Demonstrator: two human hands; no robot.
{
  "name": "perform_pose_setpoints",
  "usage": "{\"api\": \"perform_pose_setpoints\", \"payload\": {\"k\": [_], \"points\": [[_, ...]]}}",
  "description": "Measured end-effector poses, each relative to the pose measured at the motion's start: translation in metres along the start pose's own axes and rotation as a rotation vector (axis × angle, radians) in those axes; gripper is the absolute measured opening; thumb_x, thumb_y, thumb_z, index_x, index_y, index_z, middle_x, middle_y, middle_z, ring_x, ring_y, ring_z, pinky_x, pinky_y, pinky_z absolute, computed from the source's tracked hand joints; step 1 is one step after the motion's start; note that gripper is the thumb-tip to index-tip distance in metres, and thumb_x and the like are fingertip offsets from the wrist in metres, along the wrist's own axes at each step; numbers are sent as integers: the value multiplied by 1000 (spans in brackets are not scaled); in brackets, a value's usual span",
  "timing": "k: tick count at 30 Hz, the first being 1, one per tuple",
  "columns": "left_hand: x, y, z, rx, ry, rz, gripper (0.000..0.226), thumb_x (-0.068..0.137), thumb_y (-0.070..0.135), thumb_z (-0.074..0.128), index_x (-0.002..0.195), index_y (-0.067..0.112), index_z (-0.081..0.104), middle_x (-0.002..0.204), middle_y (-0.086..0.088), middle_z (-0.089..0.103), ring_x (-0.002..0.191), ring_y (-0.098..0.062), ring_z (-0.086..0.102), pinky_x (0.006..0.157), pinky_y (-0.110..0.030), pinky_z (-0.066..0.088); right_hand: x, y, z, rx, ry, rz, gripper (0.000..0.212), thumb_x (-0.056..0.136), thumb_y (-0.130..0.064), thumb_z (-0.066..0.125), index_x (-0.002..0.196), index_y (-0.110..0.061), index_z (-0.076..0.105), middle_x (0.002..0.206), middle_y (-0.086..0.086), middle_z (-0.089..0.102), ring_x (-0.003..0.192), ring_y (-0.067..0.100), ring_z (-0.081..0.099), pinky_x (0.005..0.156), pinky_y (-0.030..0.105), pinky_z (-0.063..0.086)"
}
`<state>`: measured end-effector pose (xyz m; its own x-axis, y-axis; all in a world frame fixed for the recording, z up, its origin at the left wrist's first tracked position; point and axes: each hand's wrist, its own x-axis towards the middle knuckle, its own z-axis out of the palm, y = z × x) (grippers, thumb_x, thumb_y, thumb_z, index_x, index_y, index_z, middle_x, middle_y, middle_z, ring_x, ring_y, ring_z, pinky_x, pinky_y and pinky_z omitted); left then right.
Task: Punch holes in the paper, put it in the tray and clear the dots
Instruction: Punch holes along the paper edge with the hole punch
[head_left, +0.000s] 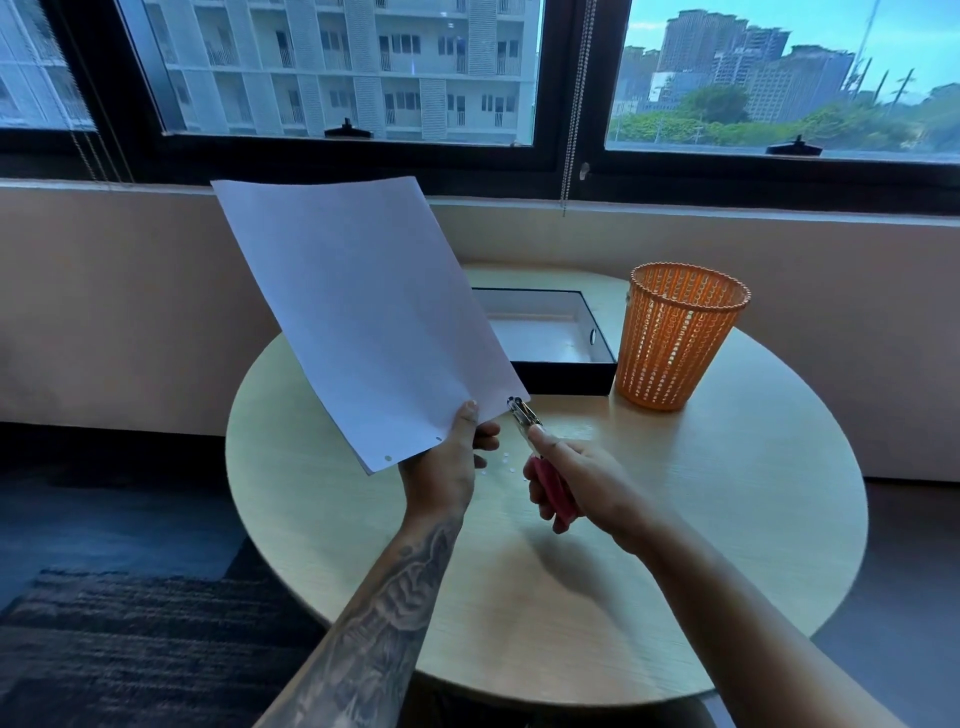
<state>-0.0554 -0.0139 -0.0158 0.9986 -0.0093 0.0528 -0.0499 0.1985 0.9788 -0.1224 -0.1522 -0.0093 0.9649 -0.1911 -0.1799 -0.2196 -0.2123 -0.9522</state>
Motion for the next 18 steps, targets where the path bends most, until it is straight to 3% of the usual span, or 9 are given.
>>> {"api": "perform_pose_setpoints", "payload": {"k": [8, 18], "points": [[4, 0, 1, -38, 9, -44, 13, 97, 20, 64, 85, 19, 69, 70, -2, 77, 63, -17, 72, 52, -30, 53, 0, -2, 4, 31, -31, 21, 57, 101, -53, 47, 95, 0, 66, 75, 14, 68, 64, 26, 64, 58, 38, 53], [7, -1, -1, -41, 33, -68, 12, 96, 21, 65, 86, 15, 70, 67, -3, 75, 59, -15, 70, 49, -29, 52, -1, -1, 7, -44, -33, 29, 54, 100, -55, 47, 90, -6, 66, 77, 13, 70, 63, 23, 66, 56, 35, 53]]}}
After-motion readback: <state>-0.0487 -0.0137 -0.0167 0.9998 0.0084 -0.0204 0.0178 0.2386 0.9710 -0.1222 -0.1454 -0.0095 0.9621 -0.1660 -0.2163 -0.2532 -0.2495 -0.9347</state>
